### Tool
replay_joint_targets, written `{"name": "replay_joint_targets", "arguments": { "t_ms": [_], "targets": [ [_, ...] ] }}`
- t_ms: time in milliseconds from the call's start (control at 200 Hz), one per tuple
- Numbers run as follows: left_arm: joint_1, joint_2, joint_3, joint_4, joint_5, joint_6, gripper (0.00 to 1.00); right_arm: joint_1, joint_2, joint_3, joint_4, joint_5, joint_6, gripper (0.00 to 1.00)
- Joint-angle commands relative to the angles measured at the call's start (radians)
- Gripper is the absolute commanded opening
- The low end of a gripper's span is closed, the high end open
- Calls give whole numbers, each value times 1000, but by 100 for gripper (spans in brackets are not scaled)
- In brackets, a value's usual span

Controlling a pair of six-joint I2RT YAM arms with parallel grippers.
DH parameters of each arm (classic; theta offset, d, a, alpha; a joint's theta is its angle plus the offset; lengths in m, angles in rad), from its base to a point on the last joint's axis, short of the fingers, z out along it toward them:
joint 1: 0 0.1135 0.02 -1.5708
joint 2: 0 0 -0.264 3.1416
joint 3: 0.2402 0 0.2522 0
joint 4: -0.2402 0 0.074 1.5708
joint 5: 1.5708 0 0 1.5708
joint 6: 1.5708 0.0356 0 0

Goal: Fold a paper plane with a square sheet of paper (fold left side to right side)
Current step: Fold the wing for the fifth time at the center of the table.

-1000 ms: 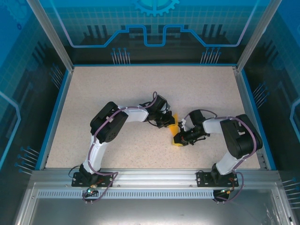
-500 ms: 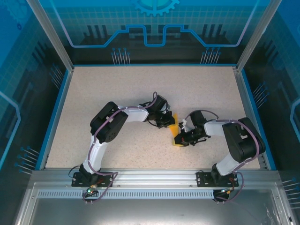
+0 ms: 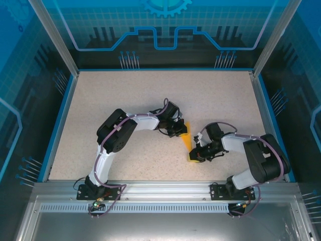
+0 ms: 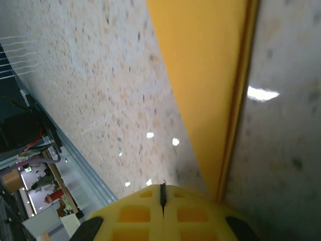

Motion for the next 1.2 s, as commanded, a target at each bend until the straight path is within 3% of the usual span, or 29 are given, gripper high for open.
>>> {"name": "replay_joint_targets", "arguments": {
  "t_ms": [0, 110, 350, 550, 765, 965, 1195],
  "targets": [
    [14, 63, -21, -127, -93, 10, 1, 7, -104, 62, -169, -19, -6, 5],
    [13, 59, -24, -124, -93, 10, 1, -23, -142, 121, -192, -1, -12, 6],
    [13, 57, -26, -121, -93, 9, 1, -40, 18, 160, -84, 40, 17, 4],
    [11, 57, -21, -121, -93, 9, 1, -40, 105, 116, -44, 72, 26, 4],
    [12, 60, -18, -121, -91, 8, 1, -40, 101, 35, -58, 107, 33, 3],
    [12, 56, -16, -125, -93, 11, 1, -40, 23, -30, -101, 133, 49, 3],
    [13, 23, -3, -96, -63, 18, 6, -41, -219, -42, -192, 135, 72, 4]
  ]
}}
